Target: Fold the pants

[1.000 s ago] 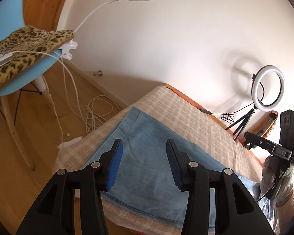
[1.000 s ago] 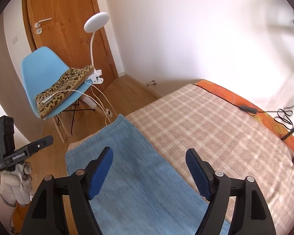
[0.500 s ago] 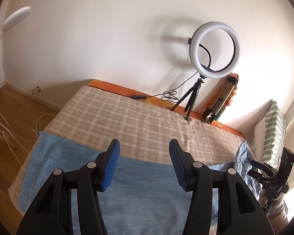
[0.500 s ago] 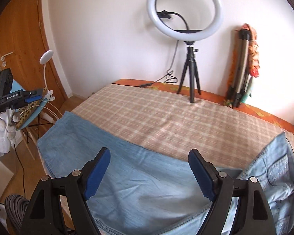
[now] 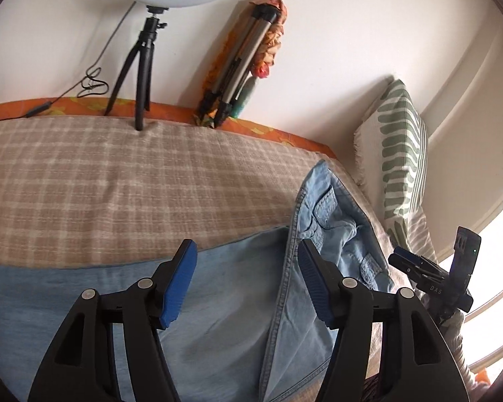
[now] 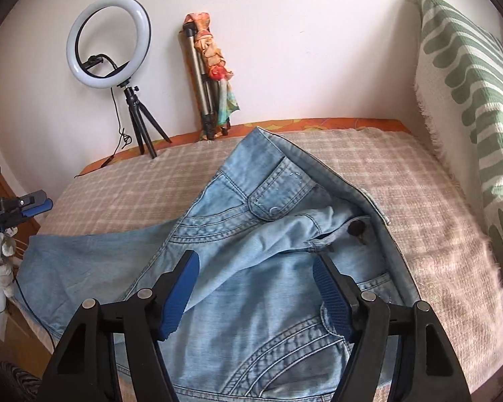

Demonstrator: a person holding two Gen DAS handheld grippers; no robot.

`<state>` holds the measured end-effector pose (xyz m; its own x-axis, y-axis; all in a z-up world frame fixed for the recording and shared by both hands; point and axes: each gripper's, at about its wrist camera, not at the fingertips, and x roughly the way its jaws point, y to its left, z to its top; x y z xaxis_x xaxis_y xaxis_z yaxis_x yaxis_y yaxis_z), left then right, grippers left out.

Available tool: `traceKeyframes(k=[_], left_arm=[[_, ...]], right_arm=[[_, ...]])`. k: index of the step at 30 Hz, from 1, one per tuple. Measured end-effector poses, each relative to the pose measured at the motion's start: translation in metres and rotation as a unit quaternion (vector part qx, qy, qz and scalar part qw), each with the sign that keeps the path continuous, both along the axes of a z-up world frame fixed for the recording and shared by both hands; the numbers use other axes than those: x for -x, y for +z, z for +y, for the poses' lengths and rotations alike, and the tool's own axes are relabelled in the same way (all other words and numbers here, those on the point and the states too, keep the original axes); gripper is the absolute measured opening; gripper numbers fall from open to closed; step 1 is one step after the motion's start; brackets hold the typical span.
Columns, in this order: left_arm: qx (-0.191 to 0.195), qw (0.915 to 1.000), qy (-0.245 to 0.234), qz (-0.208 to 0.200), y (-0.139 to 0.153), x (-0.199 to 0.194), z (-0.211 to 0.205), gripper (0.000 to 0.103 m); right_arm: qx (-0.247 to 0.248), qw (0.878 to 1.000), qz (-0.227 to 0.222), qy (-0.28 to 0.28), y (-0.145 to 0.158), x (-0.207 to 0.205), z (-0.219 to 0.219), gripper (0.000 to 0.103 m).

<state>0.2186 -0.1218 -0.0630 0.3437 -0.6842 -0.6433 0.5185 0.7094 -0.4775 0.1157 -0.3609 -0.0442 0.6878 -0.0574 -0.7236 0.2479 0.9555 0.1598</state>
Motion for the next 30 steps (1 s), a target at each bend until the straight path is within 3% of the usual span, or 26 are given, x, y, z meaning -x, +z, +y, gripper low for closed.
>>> traceKeyframes(k=[3, 8, 14, 18, 25, 26, 28, 30], left_arm=[[0.006, 0.9992, -0.021, 0.033, -0.018, -0.009, -0.047, 0.063], [-0.002, 0.9966, -0.038, 0.073, -0.048, -0.028, -0.106, 0.065], [0.007, 0.9881, -0.013, 0.153, -0.091, -0.049, -0.136, 0.066], [-0.002, 0.9891, -0.014, 0.146, -0.095, -0.048, -0.146, 0.066], [-0.019, 0.9929, -0.001, 0.118, -0.092, -0.052, -0.148, 0.064], [-0.014, 0.9934, -0.009, 0.113, -0.091, -0.052, -0.149, 0.060], [-0.023, 0.9957, -0.022, 0.087, -0.086, -0.047, -0.156, 0.027], [-0.042, 0.9970, -0.035, 0.054, -0.080, -0.040, -0.166, 0.019]], right_arm=[[0.015, 1.000, 0.010, -0.019, -0.009, 0.013, -0.020, 0.067], [-0.026, 0.997, 0.035, -0.058, -0.032, 0.029, -0.062, 0.064], [-0.032, 0.991, 0.051, -0.116, -0.044, 0.049, -0.108, 0.063], [-0.042, 0.986, 0.064, -0.147, -0.053, 0.059, -0.131, 0.063], [-0.063, 0.985, 0.085, -0.140, -0.069, 0.061, -0.136, 0.063], [-0.064, 0.985, 0.082, -0.137, -0.068, 0.060, -0.135, 0.063], [-0.060, 0.986, 0.075, -0.133, -0.064, 0.060, -0.130, 0.063], [-0.054, 0.988, 0.069, -0.131, -0.059, 0.059, -0.127, 0.063]])
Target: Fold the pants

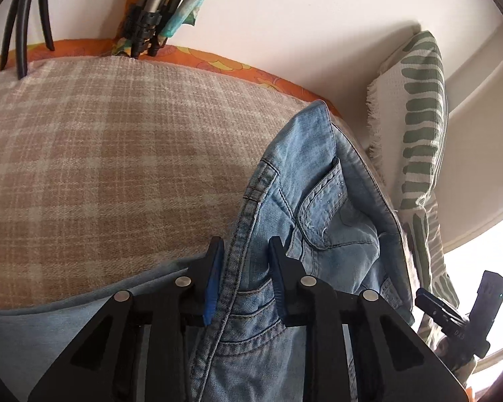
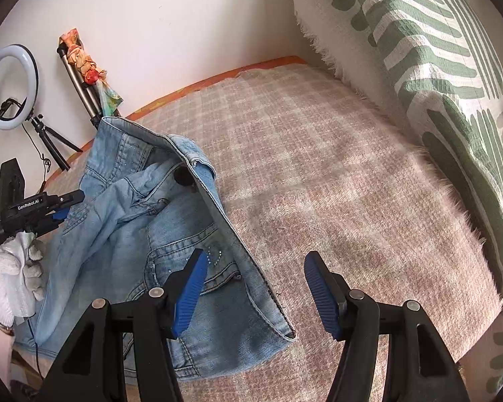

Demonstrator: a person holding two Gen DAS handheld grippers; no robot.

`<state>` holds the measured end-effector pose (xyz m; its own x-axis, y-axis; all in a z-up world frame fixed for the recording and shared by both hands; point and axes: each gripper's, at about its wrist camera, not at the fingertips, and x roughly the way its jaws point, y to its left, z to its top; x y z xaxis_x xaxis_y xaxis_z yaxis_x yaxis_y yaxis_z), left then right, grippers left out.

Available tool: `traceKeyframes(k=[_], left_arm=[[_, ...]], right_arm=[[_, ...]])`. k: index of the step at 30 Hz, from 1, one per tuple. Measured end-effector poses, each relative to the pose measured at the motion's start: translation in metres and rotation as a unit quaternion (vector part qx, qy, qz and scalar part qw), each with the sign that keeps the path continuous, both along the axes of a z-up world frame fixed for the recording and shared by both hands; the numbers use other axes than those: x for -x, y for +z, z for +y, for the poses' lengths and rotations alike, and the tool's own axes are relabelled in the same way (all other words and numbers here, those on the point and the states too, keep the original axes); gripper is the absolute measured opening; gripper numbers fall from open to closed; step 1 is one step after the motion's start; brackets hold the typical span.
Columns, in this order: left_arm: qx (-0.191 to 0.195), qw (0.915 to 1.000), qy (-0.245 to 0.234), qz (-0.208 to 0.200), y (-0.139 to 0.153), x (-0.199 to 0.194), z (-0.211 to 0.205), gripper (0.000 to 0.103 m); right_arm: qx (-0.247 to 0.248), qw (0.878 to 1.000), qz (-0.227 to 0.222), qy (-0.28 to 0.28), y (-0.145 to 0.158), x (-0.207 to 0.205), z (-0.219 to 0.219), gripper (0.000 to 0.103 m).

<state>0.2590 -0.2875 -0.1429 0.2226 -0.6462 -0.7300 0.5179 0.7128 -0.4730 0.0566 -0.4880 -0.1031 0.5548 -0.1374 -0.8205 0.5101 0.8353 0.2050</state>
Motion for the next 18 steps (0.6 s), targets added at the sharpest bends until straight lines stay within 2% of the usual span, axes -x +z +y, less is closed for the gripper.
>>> traceKeyframes(k=[1, 5, 8, 9, 12, 14, 18], left_arm=[[-0.002, 0.9999, -0.005, -0.011, 0.002, 0.002, -0.004, 0.010], [0.025, 0.9990, -0.026, -0.024, 0.019, 0.017, -0.010, 0.010], [0.035, 0.9953, -0.068, -0.060, 0.043, 0.046, -0.021, 0.009], [0.038, 0.9928, -0.087, -0.073, 0.052, 0.059, -0.026, 0.006], [0.038, 0.9809, -0.151, -0.116, 0.073, 0.103, -0.042, 0.006], [0.032, 0.9715, -0.191, -0.136, 0.077, 0.131, -0.054, 0.006], [0.013, 0.9611, -0.252, -0.111, 0.053, 0.167, -0.073, 0.006]], right_arm=[[-0.001, 1.000, -0.004, 0.000, 0.002, 0.000, 0.001, 0.063], [-0.012, 1.000, -0.013, -0.002, 0.005, -0.003, -0.001, 0.063], [-0.011, 1.000, -0.019, -0.008, 0.007, -0.001, -0.003, 0.063], [-0.013, 1.000, -0.023, -0.012, 0.009, 0.002, -0.005, 0.063], [-0.027, 0.998, -0.044, -0.029, 0.015, 0.011, -0.017, 0.063], [-0.047, 0.996, -0.065, -0.040, 0.019, 0.019, -0.026, 0.063], [-0.089, 0.988, -0.117, -0.049, 0.029, 0.036, -0.039, 0.064]])
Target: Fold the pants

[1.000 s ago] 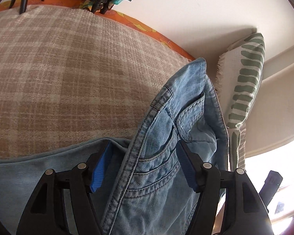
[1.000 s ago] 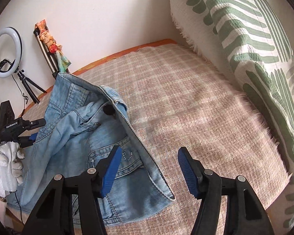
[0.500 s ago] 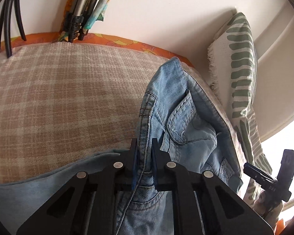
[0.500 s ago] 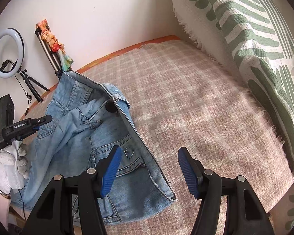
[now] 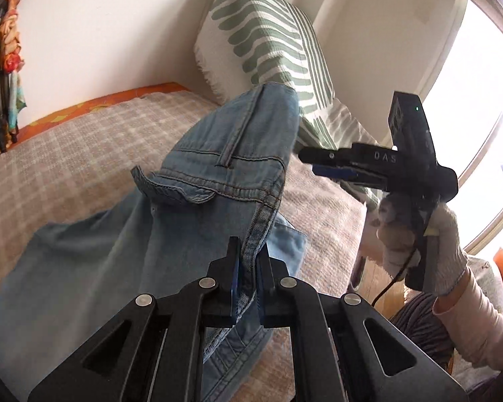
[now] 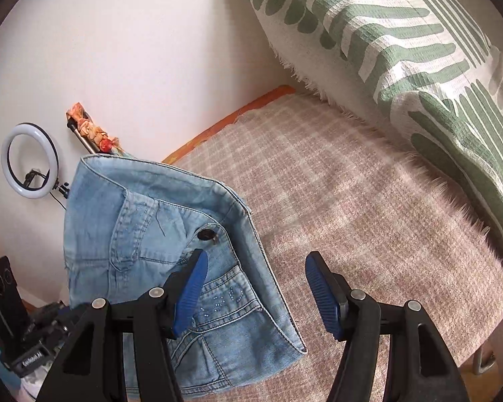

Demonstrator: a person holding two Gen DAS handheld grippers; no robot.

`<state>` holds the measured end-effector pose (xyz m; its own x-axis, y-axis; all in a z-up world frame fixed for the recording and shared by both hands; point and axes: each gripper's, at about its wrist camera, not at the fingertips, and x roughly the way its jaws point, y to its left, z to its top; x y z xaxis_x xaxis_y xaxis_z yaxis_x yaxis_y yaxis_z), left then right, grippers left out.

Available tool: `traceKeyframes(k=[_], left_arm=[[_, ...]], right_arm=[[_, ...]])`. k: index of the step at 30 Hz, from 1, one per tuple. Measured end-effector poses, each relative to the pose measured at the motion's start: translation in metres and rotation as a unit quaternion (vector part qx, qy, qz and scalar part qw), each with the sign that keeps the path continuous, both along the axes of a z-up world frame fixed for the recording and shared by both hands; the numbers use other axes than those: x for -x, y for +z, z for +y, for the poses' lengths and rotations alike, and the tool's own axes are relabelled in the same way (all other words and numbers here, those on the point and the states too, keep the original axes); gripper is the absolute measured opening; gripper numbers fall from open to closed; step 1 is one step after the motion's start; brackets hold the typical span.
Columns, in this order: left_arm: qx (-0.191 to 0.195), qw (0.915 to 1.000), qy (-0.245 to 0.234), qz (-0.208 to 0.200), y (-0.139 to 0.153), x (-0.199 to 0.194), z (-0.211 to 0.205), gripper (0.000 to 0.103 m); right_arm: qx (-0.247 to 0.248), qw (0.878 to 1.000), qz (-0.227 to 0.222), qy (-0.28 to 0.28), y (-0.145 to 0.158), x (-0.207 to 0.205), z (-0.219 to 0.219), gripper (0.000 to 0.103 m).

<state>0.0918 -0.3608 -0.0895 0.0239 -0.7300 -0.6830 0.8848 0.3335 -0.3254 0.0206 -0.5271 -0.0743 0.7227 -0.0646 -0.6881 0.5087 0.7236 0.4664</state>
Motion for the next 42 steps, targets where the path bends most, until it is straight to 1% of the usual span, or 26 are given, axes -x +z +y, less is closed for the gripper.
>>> traceKeyframes(k=[4, 6, 7, 11, 14, 16, 17, 18, 19, 20, 21, 23, 25, 27, 28, 29, 31, 32, 33, 35, 36, 37, 38, 40, 41, 42], left_arm=[[-0.045, 0.9986, -0.025, 0.013, -0.036, 0.017, -0.013, 0.006], [-0.056, 0.9978, -0.029, 0.018, -0.048, 0.021, -0.016, 0.006], [-0.058, 0.9977, -0.029, 0.020, -0.051, 0.023, -0.018, 0.006], [-0.054, 0.9979, -0.028, 0.021, -0.050, 0.023, -0.016, 0.006], [-0.046, 0.9980, -0.030, 0.032, -0.040, 0.027, -0.003, 0.007], [-0.045, 0.9975, -0.035, 0.043, -0.034, 0.028, 0.005, 0.019], [-0.045, 0.9972, -0.035, 0.049, -0.031, 0.028, 0.009, 0.023], [-0.045, 0.9975, -0.027, 0.047, -0.027, 0.028, 0.015, 0.035], [-0.042, 0.9980, -0.016, 0.045, -0.022, 0.026, 0.024, 0.039], [-0.034, 0.9984, -0.005, 0.046, -0.017, 0.022, 0.034, 0.039], [-0.027, 0.9985, 0.010, 0.047, -0.012, 0.018, 0.047, 0.039], [-0.021, 0.9978, 0.052, 0.036, -0.003, 0.005, 0.075, 0.039], [-0.025, 0.9949, 0.097, 0.014, 0.001, -0.006, 0.108, 0.039], [-0.040, 0.9889, 0.143, -0.004, 0.000, -0.017, 0.142, 0.039], [-0.049, 0.9848, 0.166, -0.012, -0.002, -0.021, 0.160, 0.039], [-0.060, 0.9800, 0.189, -0.018, -0.005, -0.025, 0.178, 0.039], [-0.079, 0.9695, 0.231, -0.019, -0.011, -0.035, 0.210, 0.039], [-0.090, 0.9634, 0.251, -0.019, -0.016, -0.040, 0.225, 0.039], [-0.102, 0.9559, 0.275, -0.021, -0.021, -0.043, 0.241, 0.039], [-0.106, 0.9420, 0.318, -0.012, -0.028, -0.052, 0.269, 0.039], [-0.106, 0.9356, 0.337, -0.007, -0.031, -0.055, 0.283, 0.039], [-0.109, 0.9291, 0.353, -0.001, -0.035, -0.058, 0.295, 0.039], [-0.110, 0.9237, 0.367, 0.003, -0.038, -0.061, 0.307, 0.039], [-0.113, 0.9150, 0.387, 0.010, -0.043, -0.062, 0.323, 0.039], [-0.110, 0.9125, 0.394, 0.013, -0.045, -0.061, 0.330, 0.039], [-0.107, 0.9108, 0.399, 0.016, -0.045, -0.060, 0.336, 0.039]], right_arm=[[-0.042, 0.998, -0.035, -0.003, 0.001, 0.012, -0.011, 0.066], [-0.070, 0.996, -0.048, 0.001, -0.003, 0.014, -0.016, 0.071], [-0.079, 0.996, -0.046, 0.007, -0.005, 0.012, -0.017, 0.072], [-0.069, 0.997, -0.008, 0.017, -0.017, -0.001, -0.010, 0.072], [-0.056, 0.997, 0.039, 0.026, -0.033, -0.016, -0.005, 0.072], [-0.058, 0.996, 0.064, 0.039, -0.045, -0.027, 0.002, 0.072], [-0.057, 0.994, 0.074, 0.048, -0.051, -0.032, 0.005, 0.069], [-0.053, 0.993, 0.085, 0.057, -0.055, -0.037, 0.010, 0.064], [-0.046, 0.992, 0.096, 0.066, -0.059, -0.041, 0.015, 0.060], [-0.037, 0.991, 0.108, 0.071, -0.062, -0.046, 0.020, 0.055], [-0.025, 0.990, 0.122, 0.072, -0.065, -0.050, 0.023, 0.052], [-0.004, 0.987, 0.137, 0.081, -0.068, -0.057, 0.026, 0.051], [0.037, 0.986, 0.137, 0.084, -0.060, -0.063, 0.024, 0.054], [0.066, 0.986, 0.130, 0.079, -0.053, -0.067, 0.013, 0.078], [0.071, 0.987, 0.123, 0.073, -0.050, -0.069, 0.006, 0.081], [0.070, 0.988, 0.118, 0.069, -0.049, -0.073, -0.001, 0.081], [0.056, 0.991, 0.102, 0.070, -0.049, -0.084, -0.013, 0.083], [0.045, 0.991, 0.096, 0.076, -0.051, -0.091, -0.018, 0.087], [0.031, 0.992, 0.093, 0.084, -0.055, -0.100, -0.021, 0.088], [-0.010, 0.990, 0.089, 0.107, -0.067, -0.118, -0.025, 0.088], [-0.023, 0.989, 0.089, 0.113, -0.072, -0.125, -0.027, 0.091], [-0.025, 0.989, 0.084, 0.115, -0.074, -0.129, -0.028, 0.093], [-0.024, 0.990, 0.076, 0.120, -0.073, -0.134, -0.027, 0.093], [-0.047, 0.987, 0.063, 0.138, -0.075, -0.141, -0.025, 0.086], [-0.050, 0.987, 0.060, 0.142, -0.075, -0.143, -0.022, 0.078], [-0.043, 0.987, 0.067, 0.142, -0.076, -0.145, -0.018, 0.071]])
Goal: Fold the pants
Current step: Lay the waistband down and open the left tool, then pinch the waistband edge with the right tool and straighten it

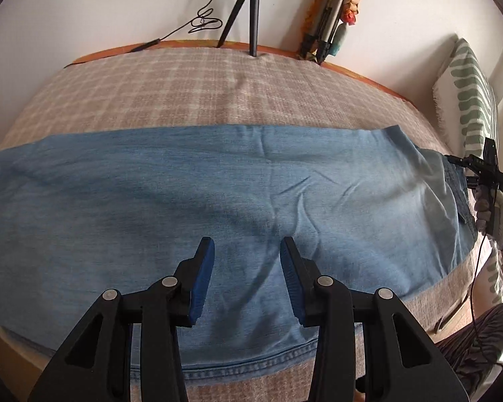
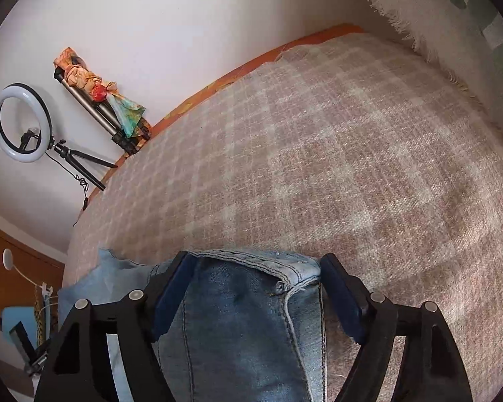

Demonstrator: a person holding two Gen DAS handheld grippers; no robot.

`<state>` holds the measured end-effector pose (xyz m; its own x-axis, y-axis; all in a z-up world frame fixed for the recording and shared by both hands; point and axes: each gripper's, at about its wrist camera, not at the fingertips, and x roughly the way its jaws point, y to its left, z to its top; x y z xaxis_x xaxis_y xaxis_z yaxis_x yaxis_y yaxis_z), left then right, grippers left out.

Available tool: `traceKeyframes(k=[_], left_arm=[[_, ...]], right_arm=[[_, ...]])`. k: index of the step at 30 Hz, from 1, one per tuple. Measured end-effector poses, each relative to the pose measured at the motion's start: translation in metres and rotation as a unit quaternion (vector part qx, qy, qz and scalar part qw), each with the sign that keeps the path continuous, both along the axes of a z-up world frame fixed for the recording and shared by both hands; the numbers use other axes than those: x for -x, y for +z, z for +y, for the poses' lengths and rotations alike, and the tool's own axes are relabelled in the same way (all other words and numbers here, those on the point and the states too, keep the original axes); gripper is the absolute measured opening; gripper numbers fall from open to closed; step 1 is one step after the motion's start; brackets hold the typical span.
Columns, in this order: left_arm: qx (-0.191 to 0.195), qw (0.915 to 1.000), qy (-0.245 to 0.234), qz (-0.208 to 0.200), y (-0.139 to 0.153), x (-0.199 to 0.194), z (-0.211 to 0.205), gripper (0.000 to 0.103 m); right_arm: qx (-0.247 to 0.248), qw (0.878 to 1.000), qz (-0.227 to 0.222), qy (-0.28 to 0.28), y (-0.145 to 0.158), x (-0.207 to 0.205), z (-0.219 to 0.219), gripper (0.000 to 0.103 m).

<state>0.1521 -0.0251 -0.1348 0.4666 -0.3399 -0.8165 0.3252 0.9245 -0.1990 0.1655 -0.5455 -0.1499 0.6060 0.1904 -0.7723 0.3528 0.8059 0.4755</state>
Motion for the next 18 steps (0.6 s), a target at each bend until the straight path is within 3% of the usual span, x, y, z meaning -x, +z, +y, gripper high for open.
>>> traceKeyframes(k=[1, 2, 6, 10, 13, 14, 16, 18], left_arm=[[0.001, 1.0000, 0.005, -0.002, 0.001, 0.001, 0.005, 0.039], [0.001, 1.0000, 0.009, -0.002, 0.000, 0.002, 0.009, 0.039], [0.006, 0.9998, 0.019, 0.004, -0.003, 0.000, 0.020, 0.039], [0.005, 0.9997, 0.023, 0.004, -0.004, -0.001, 0.027, 0.039], [0.014, 0.9992, 0.038, 0.000, 0.003, -0.001, 0.038, 0.039], [0.018, 0.9989, 0.044, -0.002, 0.007, 0.000, 0.043, 0.039], [0.020, 0.9982, 0.055, -0.007, 0.014, 0.003, 0.055, 0.039], [0.021, 0.9973, 0.070, -0.009, 0.019, 0.006, 0.070, 0.039]], right_arm=[[0.009, 1.000, 0.000, 0.004, 0.001, 0.000, 0.004, 0.062], [0.002, 1.000, -0.006, 0.015, 0.002, 0.000, 0.007, 0.034], [0.022, 0.999, -0.025, -0.005, 0.023, 0.016, 0.017, 0.021], [0.070, 0.995, -0.057, -0.031, 0.058, 0.039, 0.022, 0.018], [0.122, 0.992, -0.021, -0.035, 0.050, 0.033, 0.024, 0.019], [0.129, 0.991, -0.001, -0.033, 0.042, 0.028, 0.025, 0.022], [0.168, 0.985, 0.035, -0.034, 0.032, 0.020, 0.028, 0.037], [0.217, 0.974, 0.050, -0.029, 0.037, 0.017, 0.033, 0.043]])
